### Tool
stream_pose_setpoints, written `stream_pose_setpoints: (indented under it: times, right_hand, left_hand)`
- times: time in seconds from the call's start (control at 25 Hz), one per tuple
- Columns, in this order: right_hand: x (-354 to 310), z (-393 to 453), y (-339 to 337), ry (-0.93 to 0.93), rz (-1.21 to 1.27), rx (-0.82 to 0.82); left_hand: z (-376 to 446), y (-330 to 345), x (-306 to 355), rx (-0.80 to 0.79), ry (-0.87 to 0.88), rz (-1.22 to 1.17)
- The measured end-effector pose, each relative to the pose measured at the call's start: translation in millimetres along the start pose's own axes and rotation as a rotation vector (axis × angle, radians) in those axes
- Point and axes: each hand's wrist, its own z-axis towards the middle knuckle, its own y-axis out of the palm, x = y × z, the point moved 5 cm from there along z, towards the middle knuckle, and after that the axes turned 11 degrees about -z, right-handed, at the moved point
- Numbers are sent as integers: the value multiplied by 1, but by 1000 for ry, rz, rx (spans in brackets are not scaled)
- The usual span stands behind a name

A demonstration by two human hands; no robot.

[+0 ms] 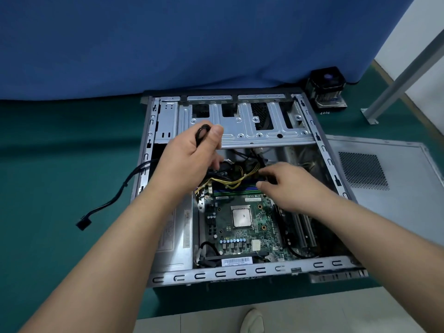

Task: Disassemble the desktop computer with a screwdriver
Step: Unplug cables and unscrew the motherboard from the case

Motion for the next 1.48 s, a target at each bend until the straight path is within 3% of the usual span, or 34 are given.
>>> stream_pose_setpoints:
  times: [0.08,0.2,0.6,0.72,1.0,1.48]
  right_hand:
    - [1,25,4,87,-1,-54]
    - [-4,60,10,148,13,26]
    - [11,78,34,-17,339,74]
    - [14,78,39,-19,245,83]
    - [18,79,46,2,178,189]
    - [14,81,49,-9,136,208]
  left_hand:
    - [2,1,-1,-15,3,60]
    - [2,4,-2,21,25,237]
    - [4,12,-9,25,110,542]
    - [7,12,-10,36,128,599]
    - [5,16,-6,23,203,592]
    - [3,21,-8,30,108,648]
